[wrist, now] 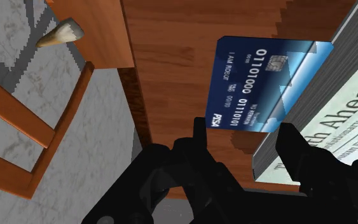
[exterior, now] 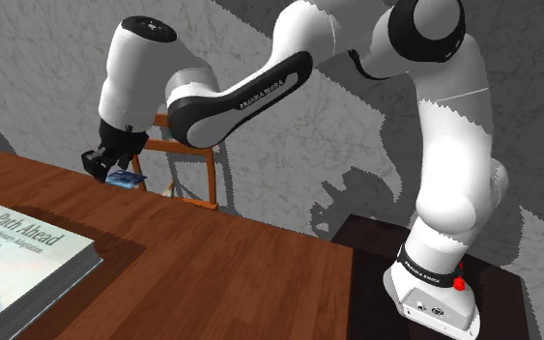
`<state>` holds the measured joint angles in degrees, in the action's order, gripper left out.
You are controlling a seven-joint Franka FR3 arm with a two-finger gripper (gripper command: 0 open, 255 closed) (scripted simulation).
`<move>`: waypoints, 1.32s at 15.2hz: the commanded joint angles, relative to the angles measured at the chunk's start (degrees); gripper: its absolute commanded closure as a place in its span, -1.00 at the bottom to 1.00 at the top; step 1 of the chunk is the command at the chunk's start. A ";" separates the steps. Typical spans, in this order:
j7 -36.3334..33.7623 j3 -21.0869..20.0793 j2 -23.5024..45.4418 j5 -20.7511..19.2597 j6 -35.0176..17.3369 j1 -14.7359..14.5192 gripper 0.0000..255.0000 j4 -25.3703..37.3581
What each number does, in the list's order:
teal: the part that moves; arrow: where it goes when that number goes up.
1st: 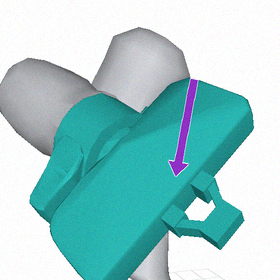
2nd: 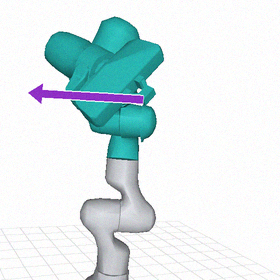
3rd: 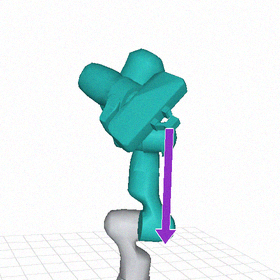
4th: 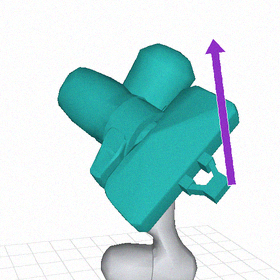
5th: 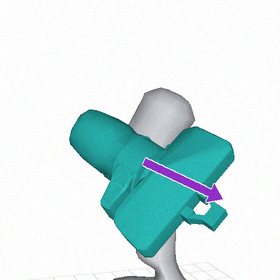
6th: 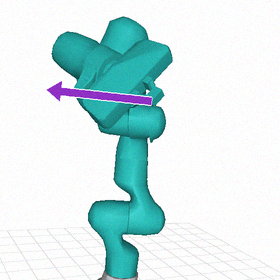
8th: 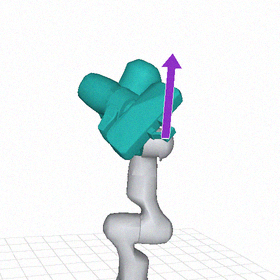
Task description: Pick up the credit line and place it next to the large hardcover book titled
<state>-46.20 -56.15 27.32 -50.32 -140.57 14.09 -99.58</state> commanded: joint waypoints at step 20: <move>-0.47 10.46 18.10 -9.38 0.87 -13.45 1.00 17.69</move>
<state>-46.31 -46.03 45.06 -59.29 -139.28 0.83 -81.83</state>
